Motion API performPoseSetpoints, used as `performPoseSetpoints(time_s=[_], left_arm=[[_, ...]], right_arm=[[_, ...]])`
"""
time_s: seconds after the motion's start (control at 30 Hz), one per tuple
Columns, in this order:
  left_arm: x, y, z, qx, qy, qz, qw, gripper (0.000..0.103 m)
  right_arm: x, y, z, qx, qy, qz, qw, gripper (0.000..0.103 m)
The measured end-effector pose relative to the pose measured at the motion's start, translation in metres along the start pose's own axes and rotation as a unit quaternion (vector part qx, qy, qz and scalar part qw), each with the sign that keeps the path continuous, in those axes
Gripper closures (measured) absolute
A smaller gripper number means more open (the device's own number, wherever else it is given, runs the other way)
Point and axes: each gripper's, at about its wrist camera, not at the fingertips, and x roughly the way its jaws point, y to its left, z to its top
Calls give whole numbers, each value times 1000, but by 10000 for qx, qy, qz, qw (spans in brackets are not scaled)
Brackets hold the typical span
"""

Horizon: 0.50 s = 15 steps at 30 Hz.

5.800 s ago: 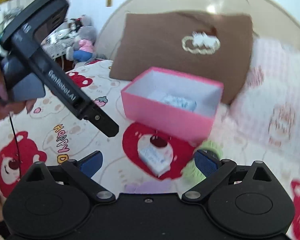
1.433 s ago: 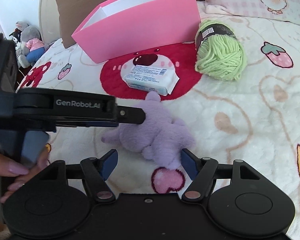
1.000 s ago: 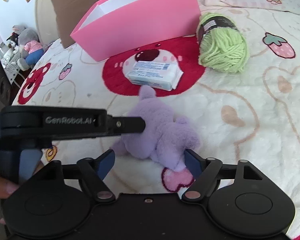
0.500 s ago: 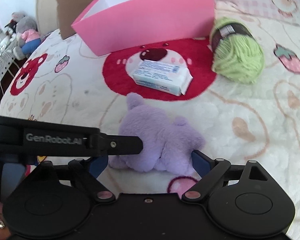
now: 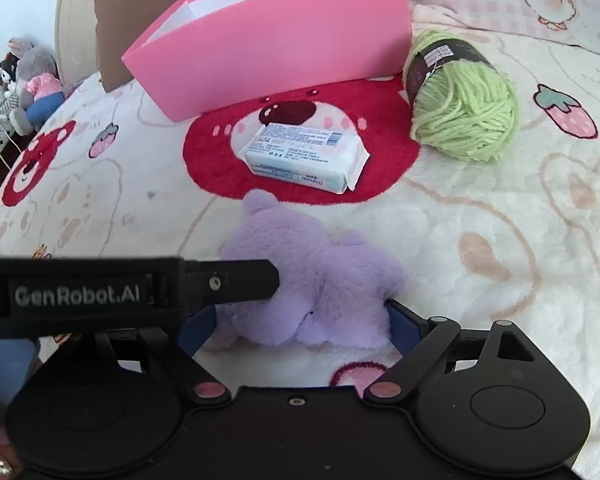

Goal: Organize objects
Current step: 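Close the left gripper on the lavender plush toy, then lift the plush toy with the left gripper and carry it over the pink box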

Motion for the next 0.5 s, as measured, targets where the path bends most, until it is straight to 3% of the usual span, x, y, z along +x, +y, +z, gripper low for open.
performPoseSetpoints(time_s=[0.17,0.5], left_arm=[[2,-4,-1,242,39,12,9997,69],[-7,-9,-2,210,158,-10,9997,66]], right_arm=[[-1,1,-2,-131,-63,-36,9999,17],[-9,12,-5,-658,-88,-69,9978,17]])
